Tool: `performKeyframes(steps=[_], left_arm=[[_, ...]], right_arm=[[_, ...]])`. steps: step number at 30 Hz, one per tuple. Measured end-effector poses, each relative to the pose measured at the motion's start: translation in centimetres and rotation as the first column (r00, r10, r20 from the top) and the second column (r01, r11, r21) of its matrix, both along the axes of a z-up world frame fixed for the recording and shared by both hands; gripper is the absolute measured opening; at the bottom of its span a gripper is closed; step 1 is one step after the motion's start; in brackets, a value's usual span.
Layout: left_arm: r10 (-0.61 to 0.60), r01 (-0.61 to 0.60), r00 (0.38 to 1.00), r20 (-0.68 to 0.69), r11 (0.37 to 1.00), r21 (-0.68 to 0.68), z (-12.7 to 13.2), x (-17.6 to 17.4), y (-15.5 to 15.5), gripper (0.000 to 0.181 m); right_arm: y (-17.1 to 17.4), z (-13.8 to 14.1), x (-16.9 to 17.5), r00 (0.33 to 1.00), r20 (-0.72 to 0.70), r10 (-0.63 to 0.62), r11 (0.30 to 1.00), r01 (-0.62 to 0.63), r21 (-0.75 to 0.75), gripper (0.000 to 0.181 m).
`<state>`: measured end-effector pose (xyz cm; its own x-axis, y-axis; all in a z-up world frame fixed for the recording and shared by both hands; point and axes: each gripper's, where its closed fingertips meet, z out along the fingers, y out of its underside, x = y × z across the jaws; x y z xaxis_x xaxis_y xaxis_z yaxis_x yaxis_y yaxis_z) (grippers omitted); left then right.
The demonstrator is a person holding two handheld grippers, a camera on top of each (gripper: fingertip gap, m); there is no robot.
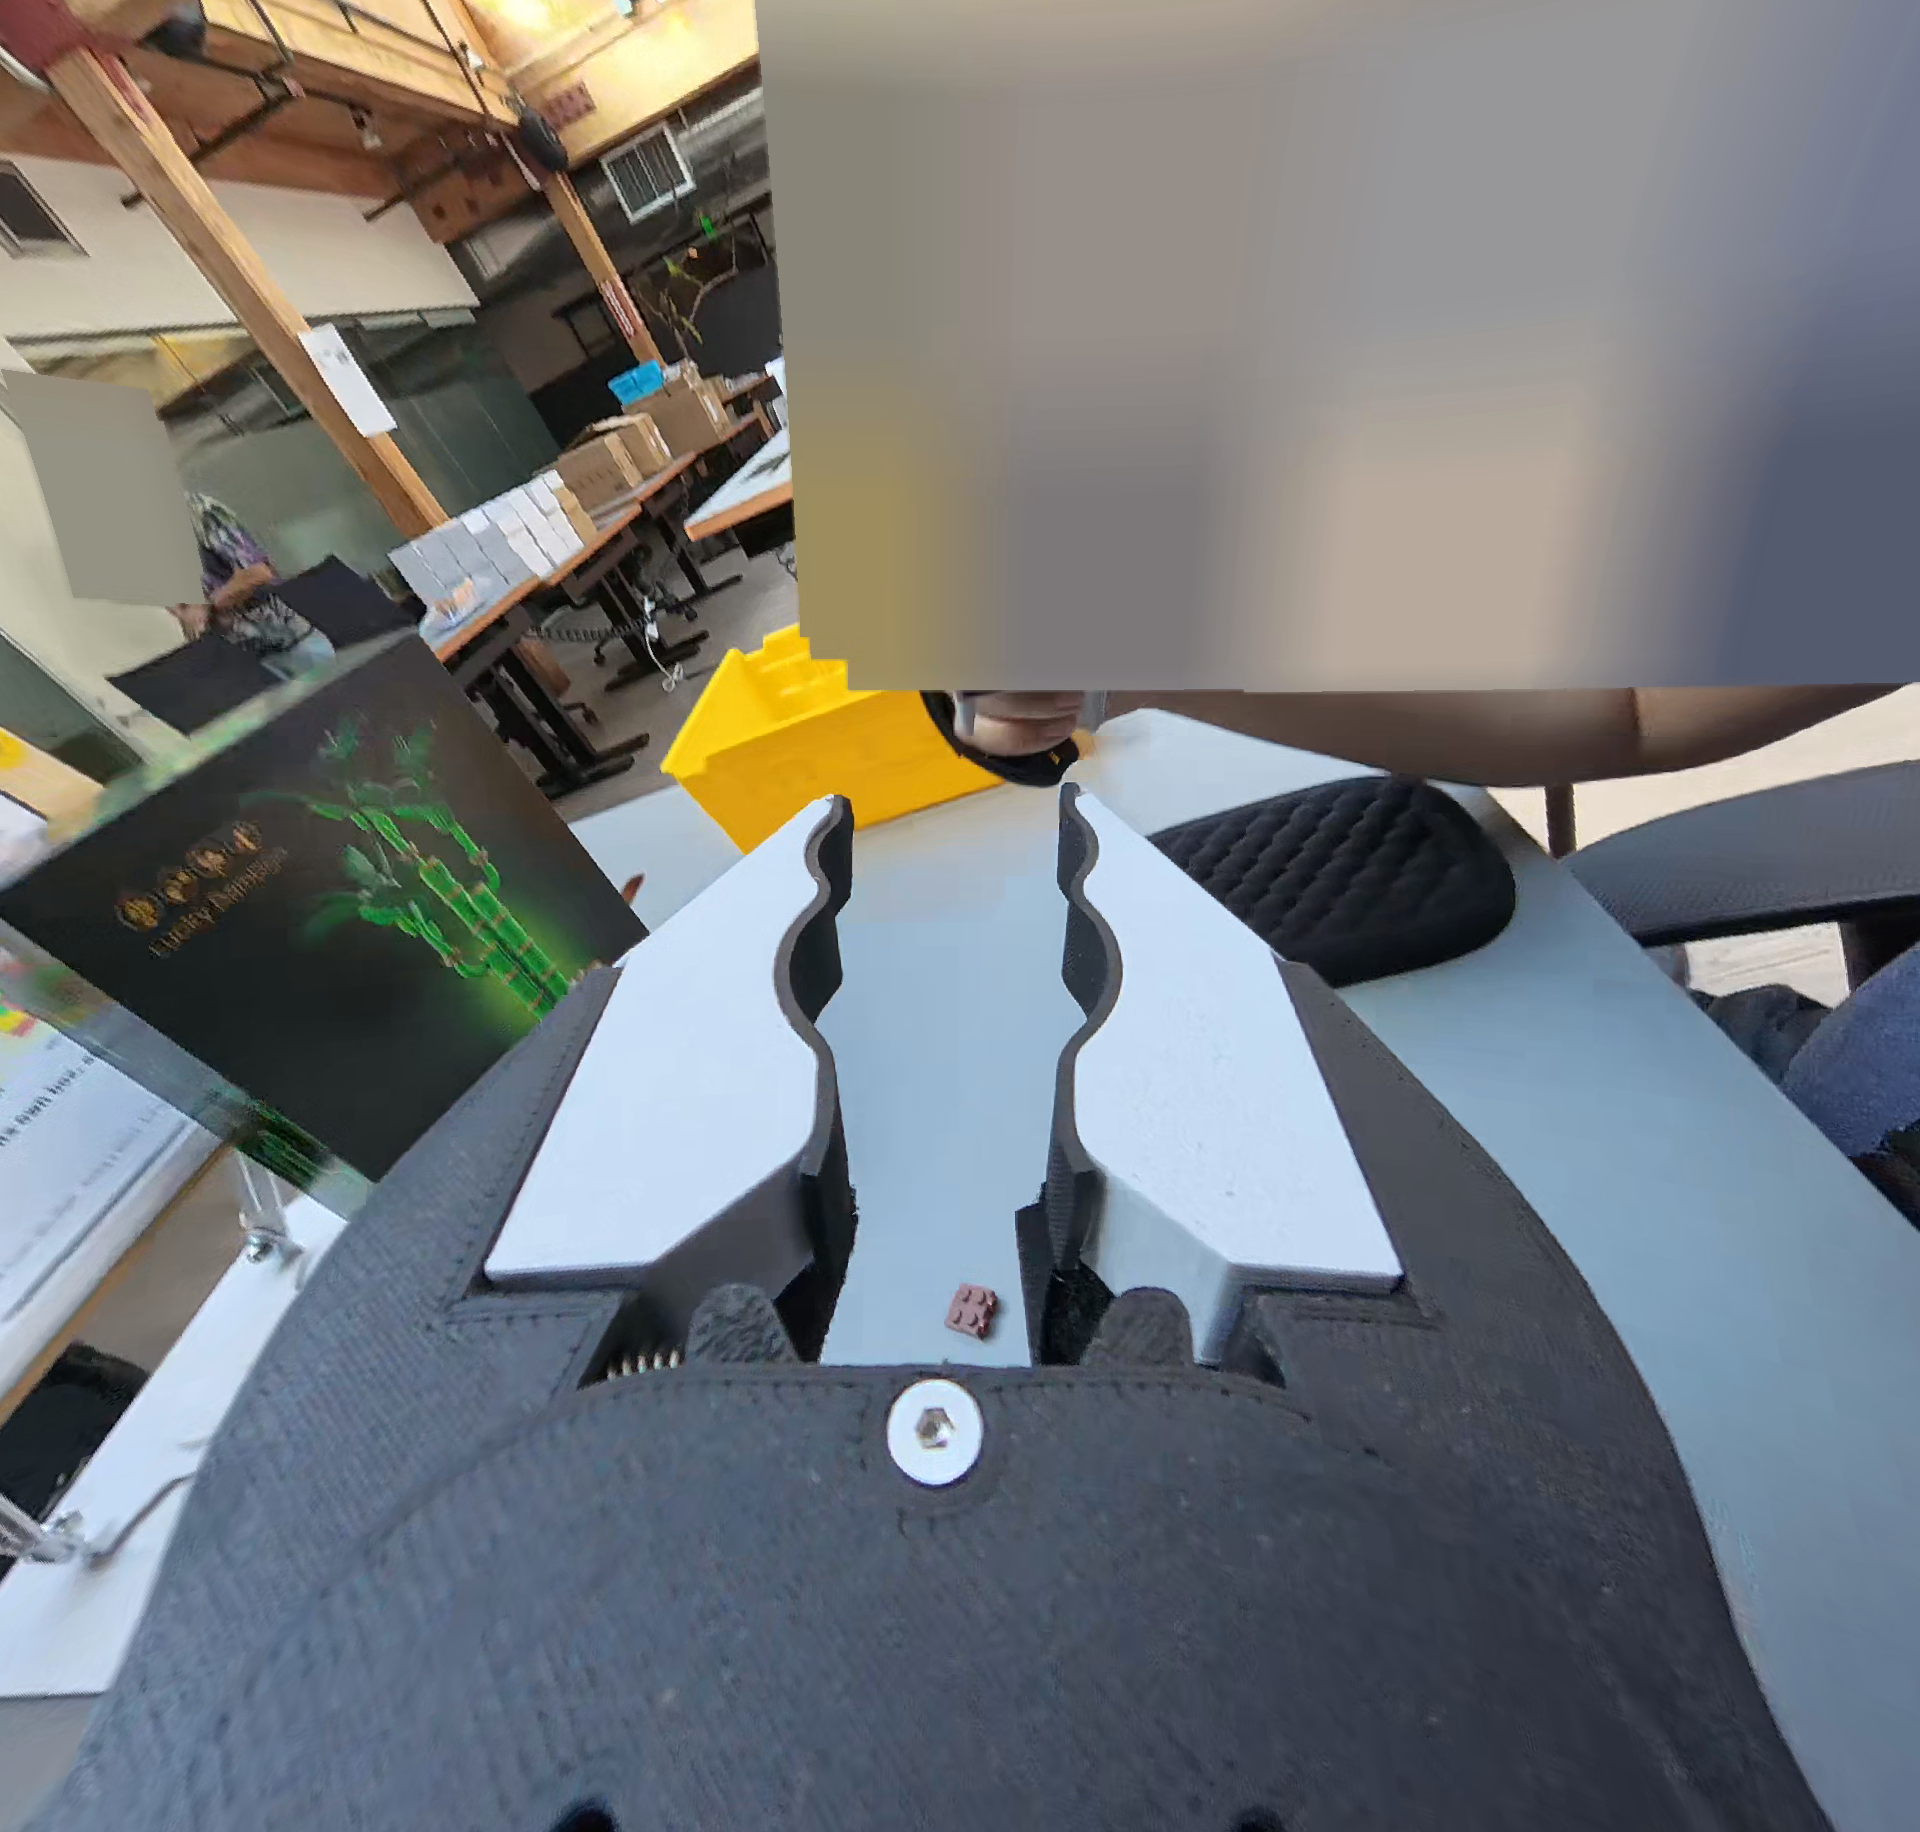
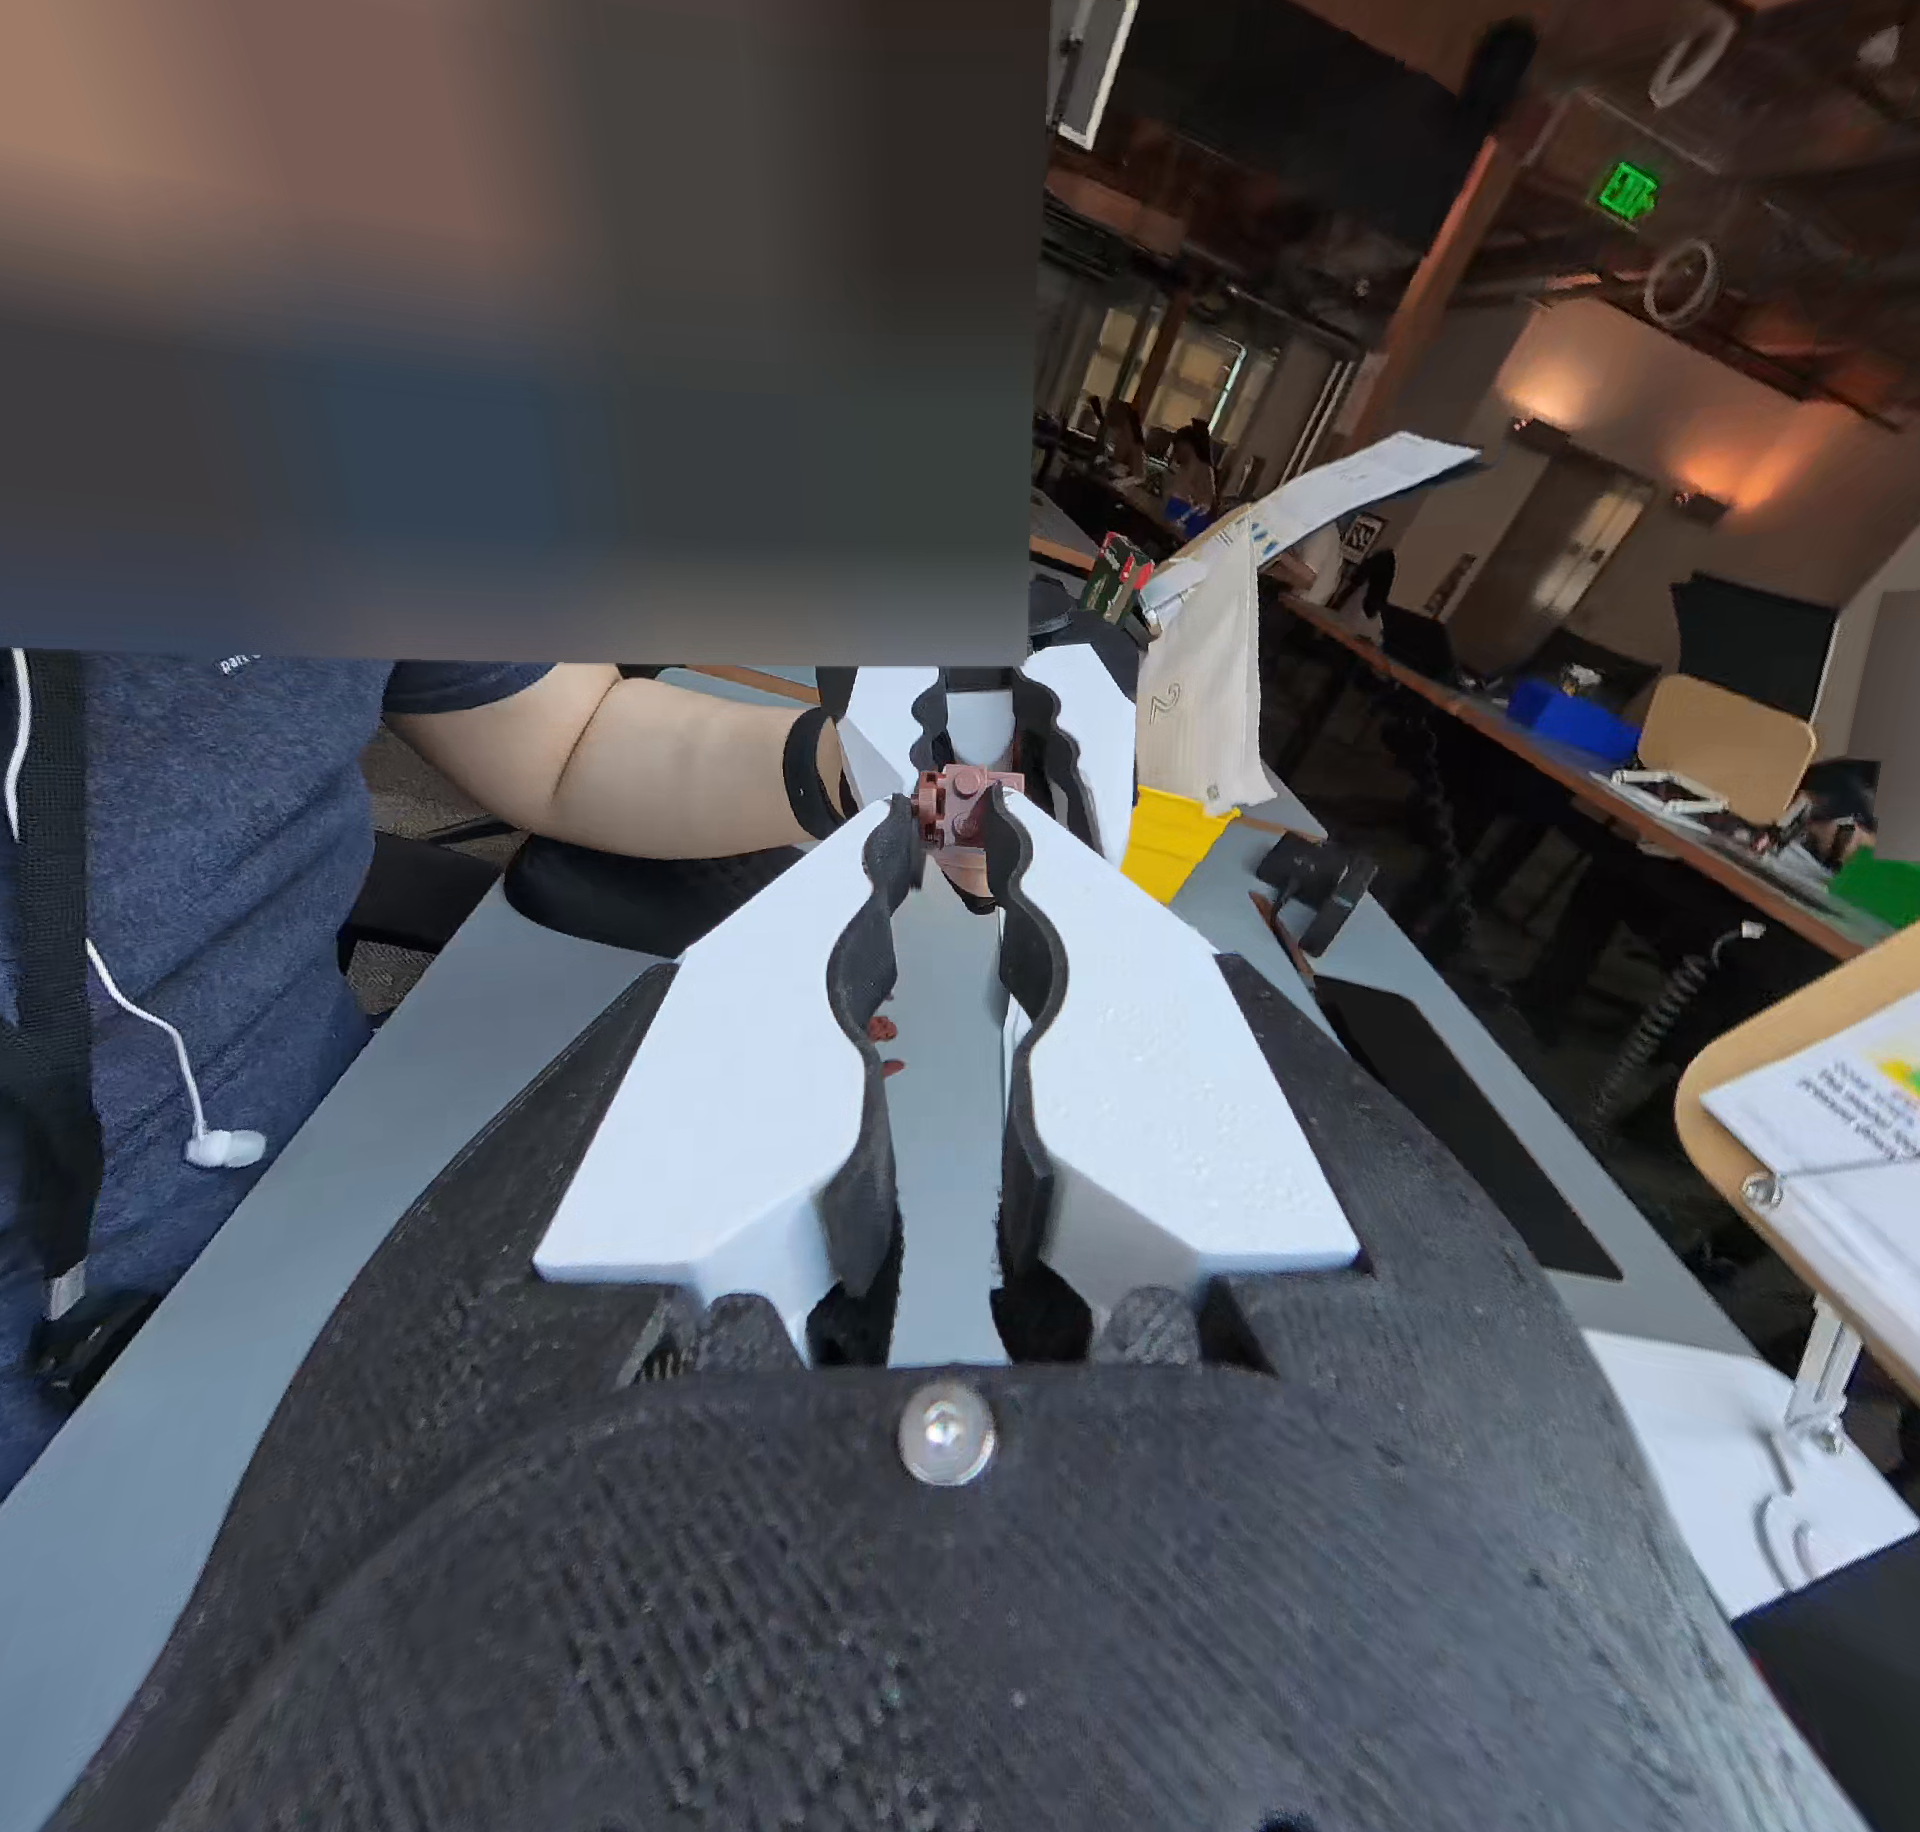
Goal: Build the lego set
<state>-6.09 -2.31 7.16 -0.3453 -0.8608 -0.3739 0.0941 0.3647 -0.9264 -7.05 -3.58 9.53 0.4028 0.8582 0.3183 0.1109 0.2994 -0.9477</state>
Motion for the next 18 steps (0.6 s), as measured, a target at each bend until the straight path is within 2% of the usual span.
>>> performKeyframes(steps=[4, 8, 10, 14, 18], left_arm=[[-0.006, 0.001, 0.989, 0.147, 0.999, 0.034, 5.8, -2.3, 0.3, 0.034], [0.021, -0.049, 0.978, 0.206, 0.99, 0.134, 8.8, -3.8, 0.8, 0.037], [0.047, -0.085, 0.973, 0.226, 0.983, 0.162, 9.3, -4.3, 1.1, 0.037], [0.121, -0.175, 0.97, 0.212, 0.949, 0.26, 7.9, -4.7, 2.3, 0.037], [0.102, -0.143, 0.979, 0.178, 0.961, 0.235, 7.5, -4.7, 2.0, 0.038]], right_arm=[[0.9, 3.7, -1.0, 0.996, 0.059, 0.06, 0.991, -0.067, 0.118, 0.014], [1.9, 5.8, -2.2, 0.982, 0.187, 0.02, 0.969, -0.065, 0.237, 0.014], [2.3, 6.1, -2.8, 0.967, 0.254, -0.019, 0.953, -0.06, 0.298, 0.014], [2.9, 5.7, -3.6, 0.941, 0.325, -0.095, 0.925, -0.037, 0.377, 0.014], [3.4, 5.0, -3.6, 0.916, 0.356, -0.183, 0.884, -0.005, 0.467, 0.014]])
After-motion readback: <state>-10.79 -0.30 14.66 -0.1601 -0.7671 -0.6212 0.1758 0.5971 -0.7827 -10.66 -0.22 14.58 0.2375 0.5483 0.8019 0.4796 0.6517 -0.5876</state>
